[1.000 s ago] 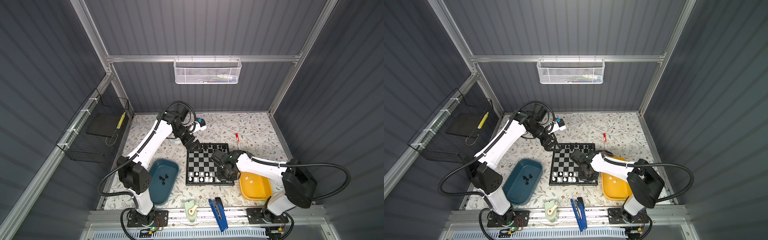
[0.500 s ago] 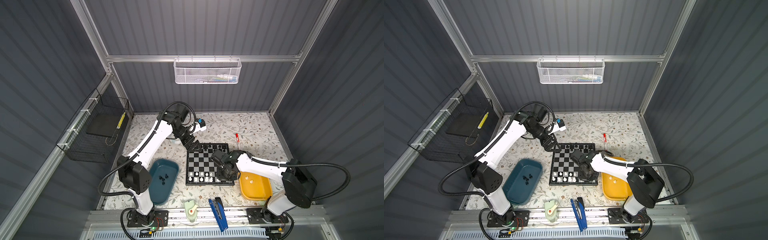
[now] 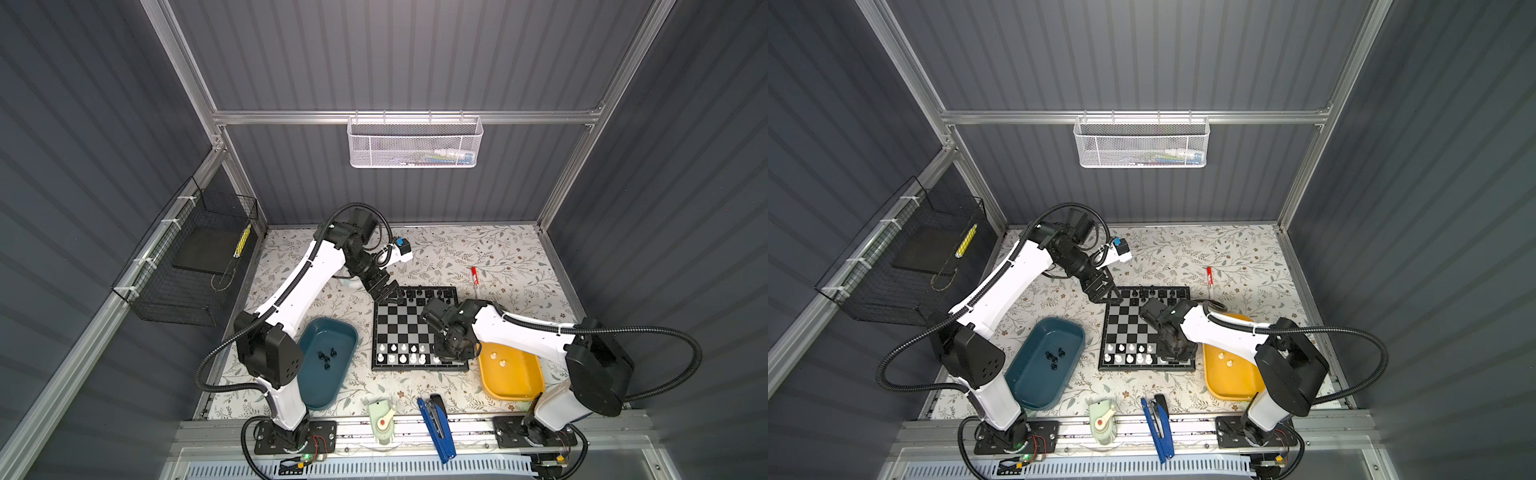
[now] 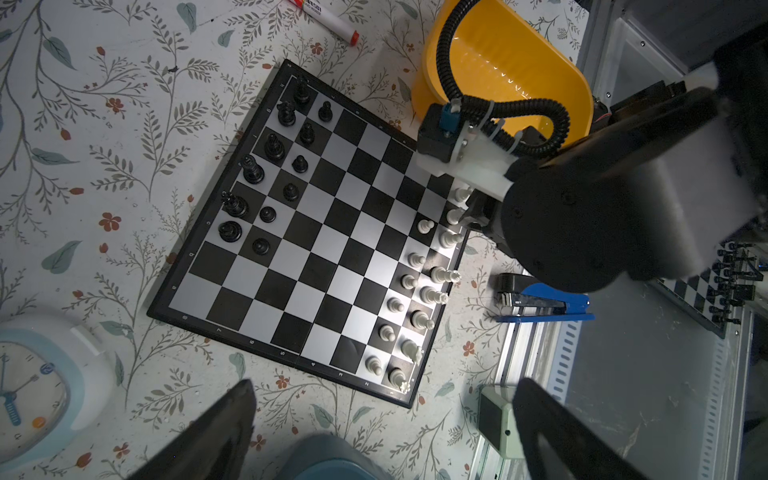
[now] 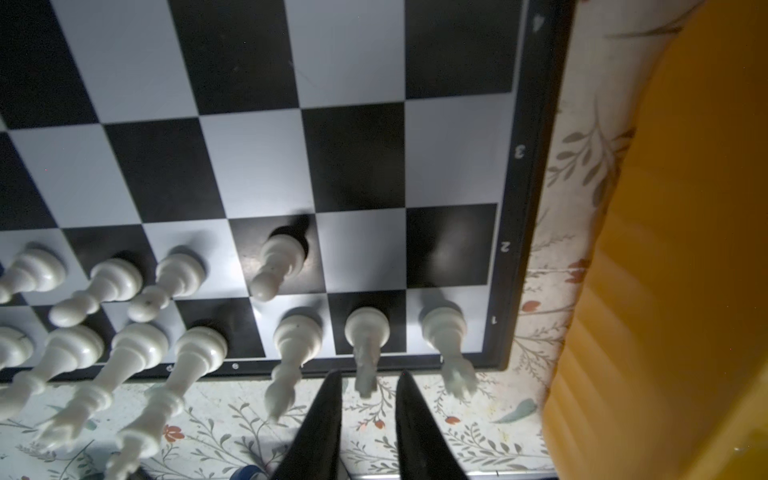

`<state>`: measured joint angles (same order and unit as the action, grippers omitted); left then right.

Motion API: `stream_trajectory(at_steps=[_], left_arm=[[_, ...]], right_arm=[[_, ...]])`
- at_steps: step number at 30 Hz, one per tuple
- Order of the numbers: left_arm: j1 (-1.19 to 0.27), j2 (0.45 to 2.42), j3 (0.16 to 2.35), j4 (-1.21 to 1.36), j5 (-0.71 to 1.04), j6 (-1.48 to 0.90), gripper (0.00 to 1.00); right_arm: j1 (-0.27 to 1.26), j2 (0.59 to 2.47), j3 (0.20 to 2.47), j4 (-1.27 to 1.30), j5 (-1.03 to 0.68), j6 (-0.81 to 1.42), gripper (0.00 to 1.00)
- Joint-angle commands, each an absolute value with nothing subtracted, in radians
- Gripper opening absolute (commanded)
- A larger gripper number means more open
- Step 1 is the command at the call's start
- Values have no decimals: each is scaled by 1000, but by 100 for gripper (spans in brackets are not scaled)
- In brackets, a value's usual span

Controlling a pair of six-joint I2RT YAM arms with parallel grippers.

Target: Set up the chess pieces on the board

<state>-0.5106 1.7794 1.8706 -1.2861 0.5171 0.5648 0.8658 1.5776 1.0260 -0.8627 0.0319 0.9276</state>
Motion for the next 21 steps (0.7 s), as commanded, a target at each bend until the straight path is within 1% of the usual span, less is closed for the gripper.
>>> stream_trajectory(at_steps=[1, 10, 14, 18, 21], left_arm=[[-512, 1778, 1873, -1298, 518, 553, 98], [-513, 1771, 1870, -1299, 520, 555, 98], [-514, 1776, 1873, -1304, 519, 560, 98], [-513, 1776, 1876, -1304, 518, 561, 98], [-513, 1769, 1866, -1274, 474, 553, 97]], right_arm=[[868, 1576, 1056, -907, 52, 912, 27], [869, 1547, 1082, -949, 69, 907, 29], [868, 1517, 1127, -1001, 114, 892, 29], [860, 1461, 1153, -1042, 159, 888, 30], [835, 1396, 1127, -1047, 180, 896, 30]])
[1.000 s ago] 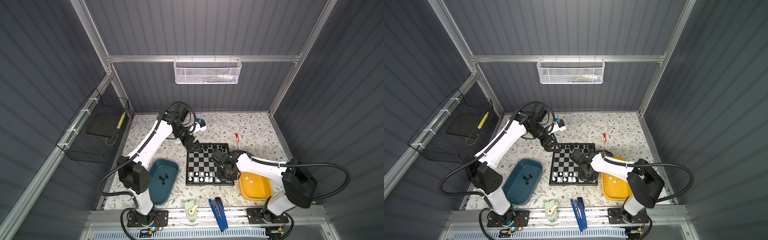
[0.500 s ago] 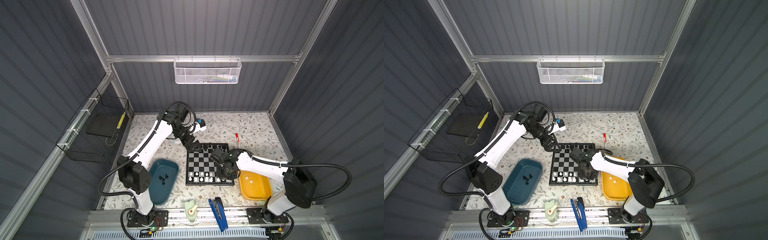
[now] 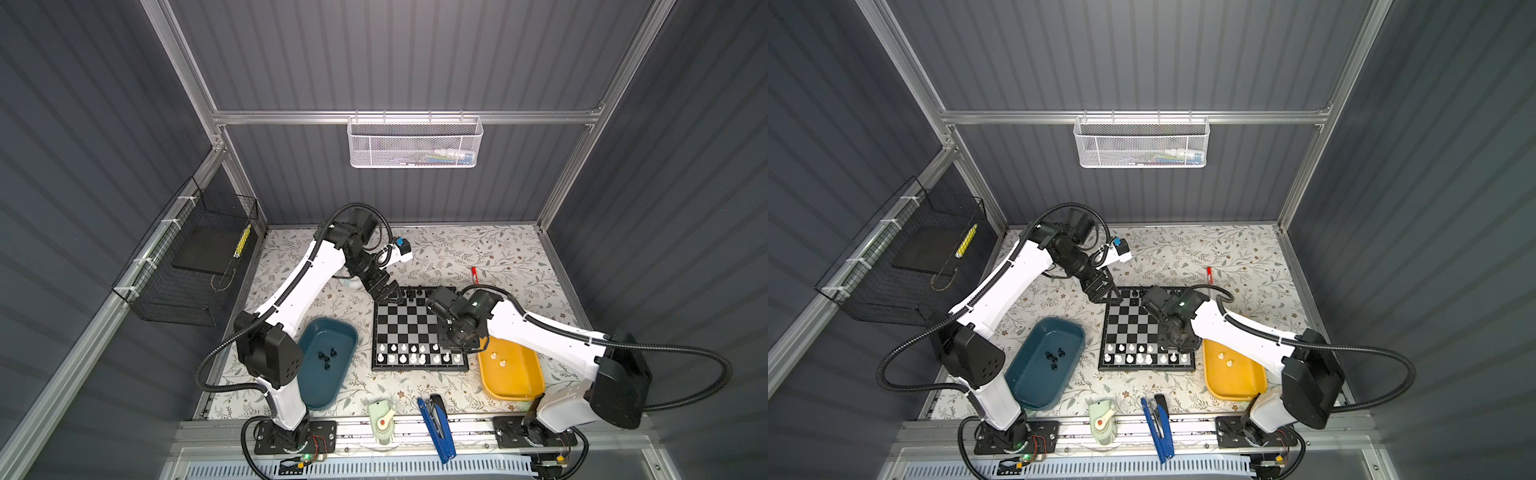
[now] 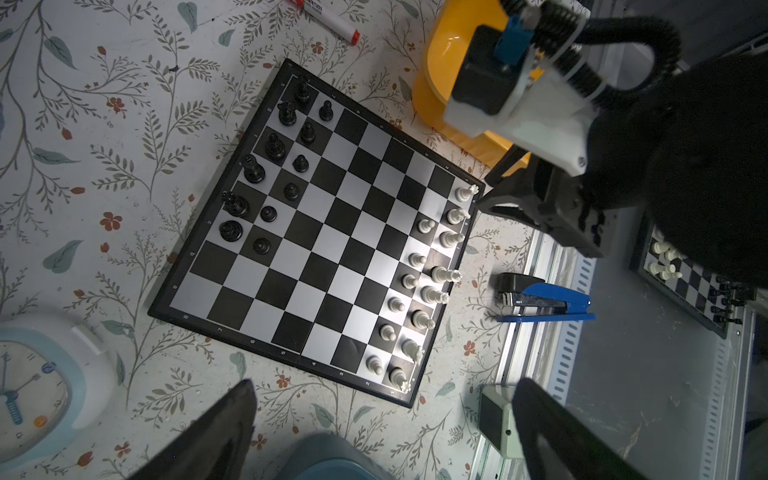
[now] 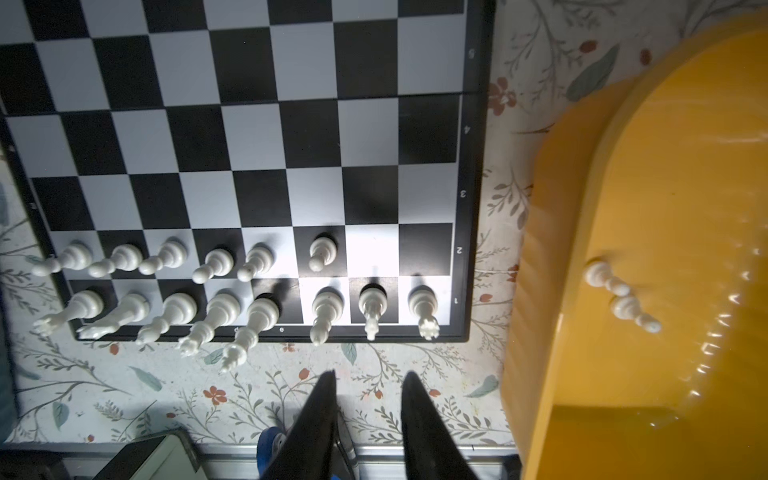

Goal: Set up the chess pieces on the board
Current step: 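Open the right gripper and move it back over the yellow tray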

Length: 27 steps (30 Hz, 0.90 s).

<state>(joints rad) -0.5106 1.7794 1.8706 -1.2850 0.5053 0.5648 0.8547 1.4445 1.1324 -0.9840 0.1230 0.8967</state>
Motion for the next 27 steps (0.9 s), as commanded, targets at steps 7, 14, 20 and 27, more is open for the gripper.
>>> stream_trajectory(at_steps=[7, 14, 20, 27], left_arm=[[-522, 1784, 1855, -1270, 438, 552, 97], [-536, 1775, 1832, -1260, 398, 552, 97], [-546, 1758, 1818, -1258, 392, 555, 97], [-558, 1755, 1815, -1271, 446, 564, 96]], right_arm=[[728, 1201, 1003, -1025, 181, 898, 30], [558, 993, 833, -973, 119, 890, 29], [470, 1008, 791, -954, 61, 844, 28], [413, 1058, 773, -936, 50, 792, 27]])
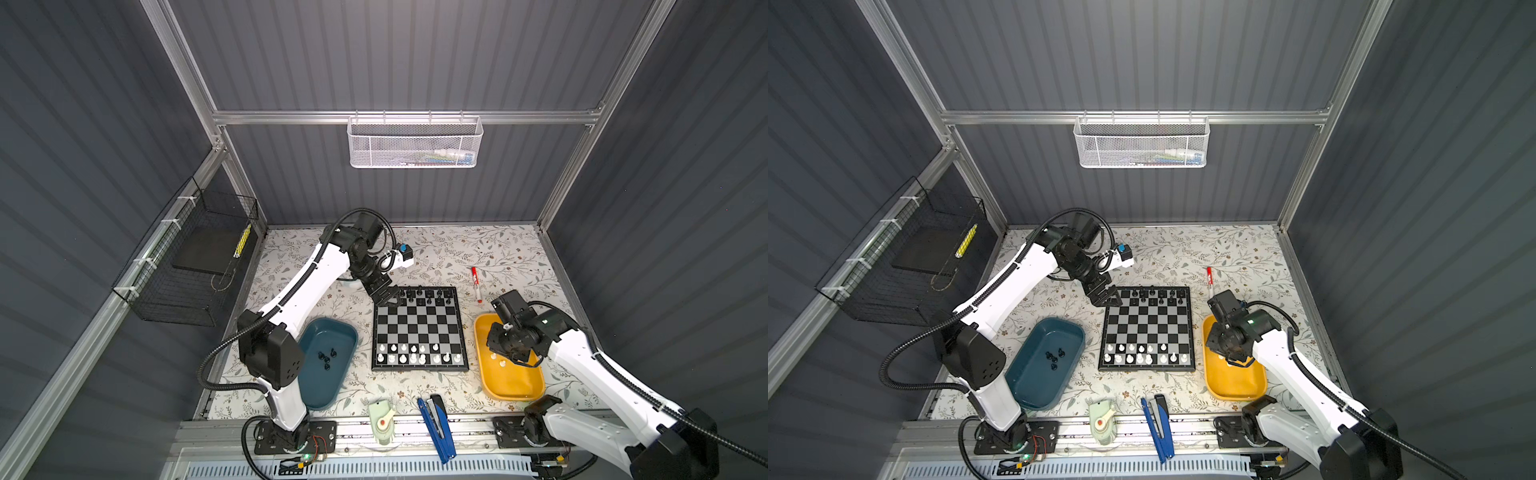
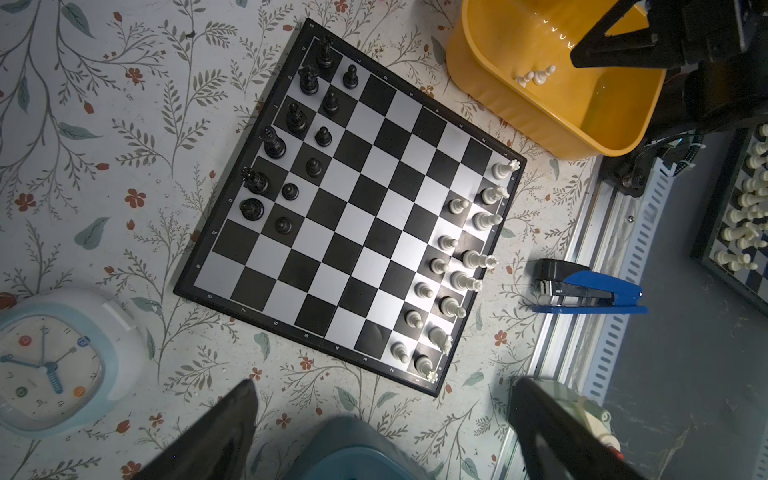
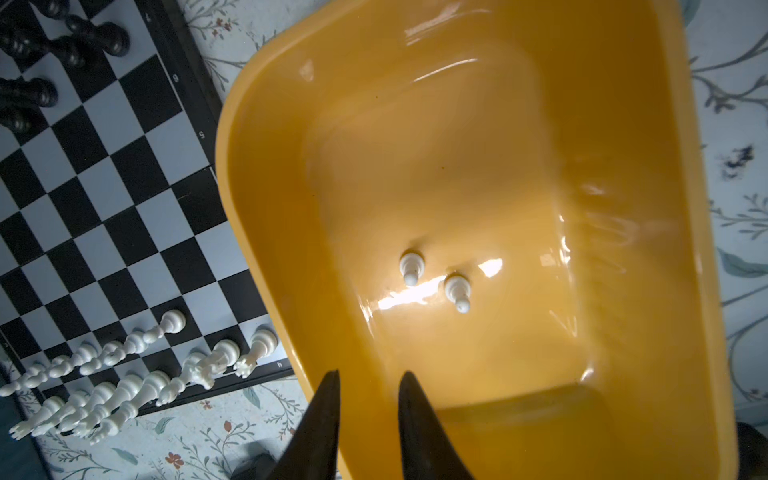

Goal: Set up the chess pieces on the board
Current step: 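Open the right gripper and move it back over the yellow tray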

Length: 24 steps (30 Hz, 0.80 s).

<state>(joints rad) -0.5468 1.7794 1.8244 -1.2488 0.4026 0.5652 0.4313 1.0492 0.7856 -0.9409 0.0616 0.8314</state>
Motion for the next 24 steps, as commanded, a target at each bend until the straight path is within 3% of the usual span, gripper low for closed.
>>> stream_trajectory(at_steps=[1, 14, 24], left_arm=[[-559, 1756, 1816, -1274, 460, 565, 96], [-585, 1864, 1960, -1340, 569, 566, 93], [-592, 1854, 1939, -1333, 569, 565, 93]], right_arm=[[406, 1063, 770, -934, 48, 789, 27], [353, 1108, 715, -892, 32, 772, 26], [331, 1153, 693, -862, 27, 755, 27]])
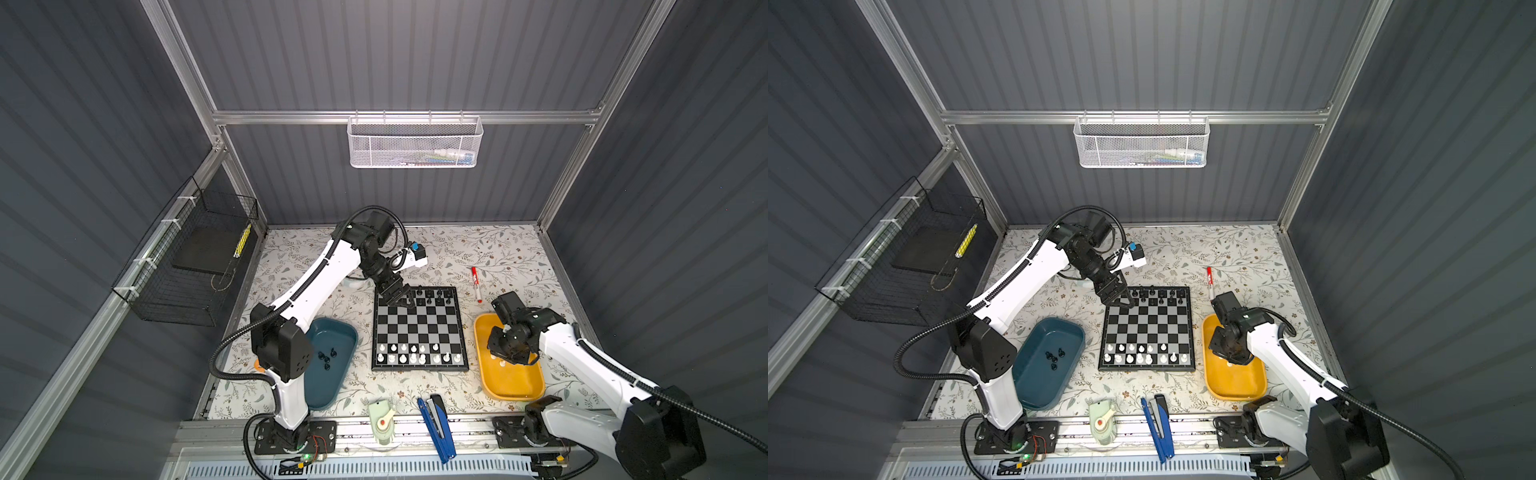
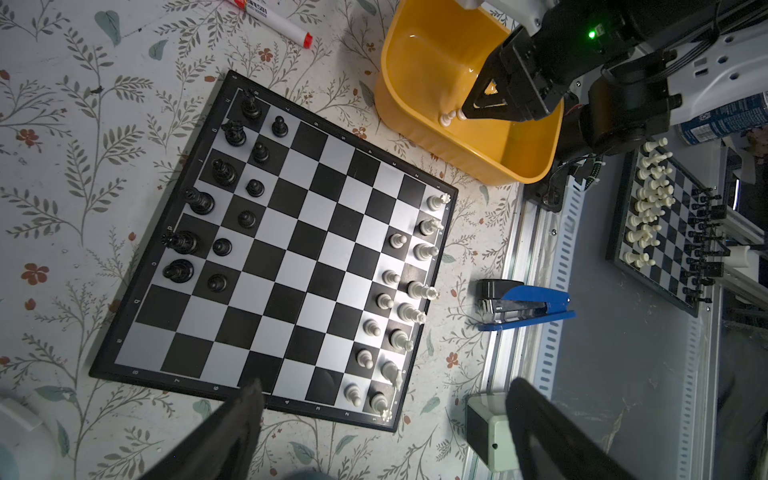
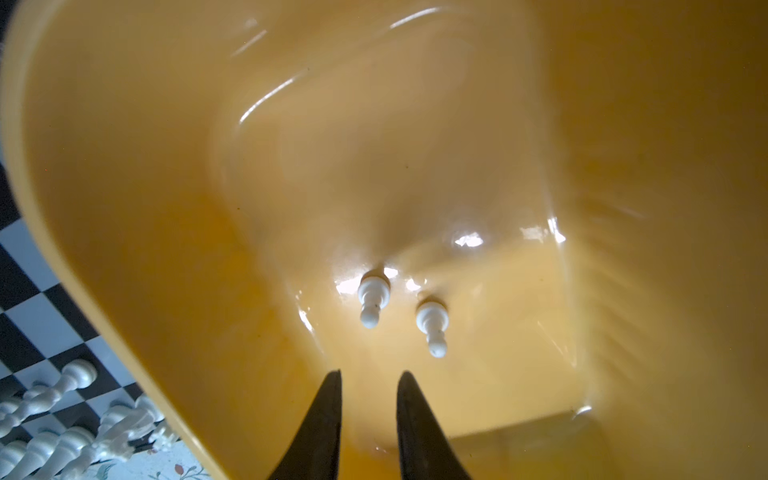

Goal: Set up the chess pieces on the board
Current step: 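Open the right gripper and move it back over the yellow tray, then lower the open right gripper onto a white pawn in the yellow tray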

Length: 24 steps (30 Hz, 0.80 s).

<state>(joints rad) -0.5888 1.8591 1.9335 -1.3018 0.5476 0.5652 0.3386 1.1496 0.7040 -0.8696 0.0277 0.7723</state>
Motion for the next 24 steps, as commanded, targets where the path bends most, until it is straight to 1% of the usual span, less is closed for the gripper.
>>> stream_trajectory(at_steps=[1, 24], left_arm=[[-592, 1852, 1937, -1332, 567, 565, 93], [-592, 1852, 1920, -1328, 551, 563, 94]], right_arm=[[330, 1158, 694, -861, 29, 751, 27], [301, 1257, 690, -801, 0, 694, 26]])
